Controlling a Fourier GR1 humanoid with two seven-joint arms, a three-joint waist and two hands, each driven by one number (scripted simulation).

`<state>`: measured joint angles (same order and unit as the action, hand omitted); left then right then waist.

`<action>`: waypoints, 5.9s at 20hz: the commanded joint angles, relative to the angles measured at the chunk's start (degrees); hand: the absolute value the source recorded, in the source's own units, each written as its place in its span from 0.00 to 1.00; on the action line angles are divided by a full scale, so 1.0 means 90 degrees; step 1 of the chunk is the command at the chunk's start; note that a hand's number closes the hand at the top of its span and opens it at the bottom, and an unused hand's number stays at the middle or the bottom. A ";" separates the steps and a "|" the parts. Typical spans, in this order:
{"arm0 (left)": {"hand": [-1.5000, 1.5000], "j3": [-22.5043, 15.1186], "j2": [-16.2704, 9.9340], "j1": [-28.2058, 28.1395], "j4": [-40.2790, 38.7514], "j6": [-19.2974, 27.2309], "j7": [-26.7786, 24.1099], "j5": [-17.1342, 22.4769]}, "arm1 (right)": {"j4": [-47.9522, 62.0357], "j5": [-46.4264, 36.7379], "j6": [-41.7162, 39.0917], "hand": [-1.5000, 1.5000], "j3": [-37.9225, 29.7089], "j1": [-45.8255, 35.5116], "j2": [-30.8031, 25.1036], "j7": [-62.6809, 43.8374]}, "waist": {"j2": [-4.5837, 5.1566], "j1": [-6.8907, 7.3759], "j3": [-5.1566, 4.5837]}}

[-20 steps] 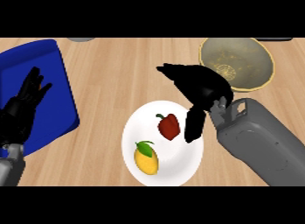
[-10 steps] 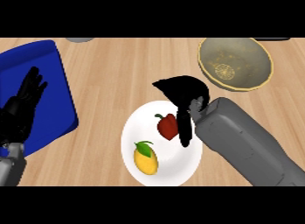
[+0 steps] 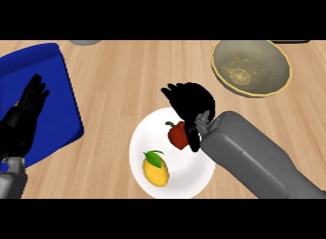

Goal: Pick the bell pepper from the plate and place it in the bowl

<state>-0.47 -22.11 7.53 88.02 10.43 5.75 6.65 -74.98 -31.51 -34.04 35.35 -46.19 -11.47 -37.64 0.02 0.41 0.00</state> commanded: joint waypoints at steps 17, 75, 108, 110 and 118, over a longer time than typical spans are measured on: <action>0.50 0.0460 0.0511 0.0288 -0.0374 -0.0350 -0.0083 -0.0506 | 0.1198 -0.1969 0.0435 0.00 -0.0566 0.0867 0.0999 0.1048 | 0.0006 -0.0021 0.0000; 0.50 0.0824 0.0879 -0.0152 0.0444 -0.0808 0.0306 -0.0929 | -0.1538 -0.1184 0.1833 1.00 -0.4444 0.0430 -0.0234 0.2533 | 0.0004 0.0018 0.0001; 0.50 0.0860 0.0973 0.0383 -0.0064 -0.0908 0.0231 -0.0979 | 0.6441 -0.0050 0.2578 0.00 -0.7013 -0.1804 -0.1682 0.6563 | 0.0161 0.0239 0.0028; 0.50 0.0788 0.1057 0.0428 0.0138 -0.0876 0.0276 -0.0963 | 0.6461 0.0466 0.2687 0.00 -0.7553 -0.1911 -0.1698 0.6597 | 0.0155 0.0283 0.0033; 0.50 0.0932 0.0877 0.0420 0.0023 -0.1043 0.0217 -0.0888 | 0.7091 0.1094 0.0919 0.00 -0.8183 -0.1613 -0.3253 0.6585 | 0.0161 0.0273 0.0024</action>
<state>7.48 -13.62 10.99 88.23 1.78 7.62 -1.85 -13.30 -23.55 -19.68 -36.42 -61.94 -35.24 21.55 1.45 2.78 0.21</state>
